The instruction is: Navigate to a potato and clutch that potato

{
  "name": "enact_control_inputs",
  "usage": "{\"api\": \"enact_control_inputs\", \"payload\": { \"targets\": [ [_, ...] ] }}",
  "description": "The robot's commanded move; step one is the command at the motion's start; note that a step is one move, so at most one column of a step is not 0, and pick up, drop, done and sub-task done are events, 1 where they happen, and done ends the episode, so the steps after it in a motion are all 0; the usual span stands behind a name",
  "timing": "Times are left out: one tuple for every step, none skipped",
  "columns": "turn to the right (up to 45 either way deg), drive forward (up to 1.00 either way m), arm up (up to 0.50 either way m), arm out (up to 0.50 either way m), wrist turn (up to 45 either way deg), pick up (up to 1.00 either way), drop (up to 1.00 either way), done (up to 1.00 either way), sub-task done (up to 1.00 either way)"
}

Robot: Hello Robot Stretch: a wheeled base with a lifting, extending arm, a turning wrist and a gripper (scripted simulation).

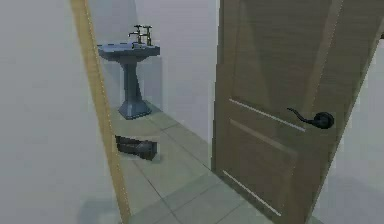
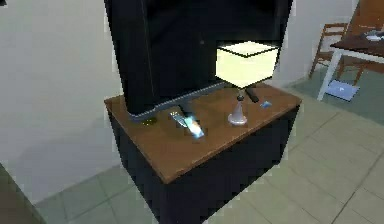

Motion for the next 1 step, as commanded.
{"api": "enact_control_inputs", "payload": {
  "targets": [
    [0.0,0.55,0.0,0.0,0.0,0.0,0.0,0.0,0.0]
  ]
}}
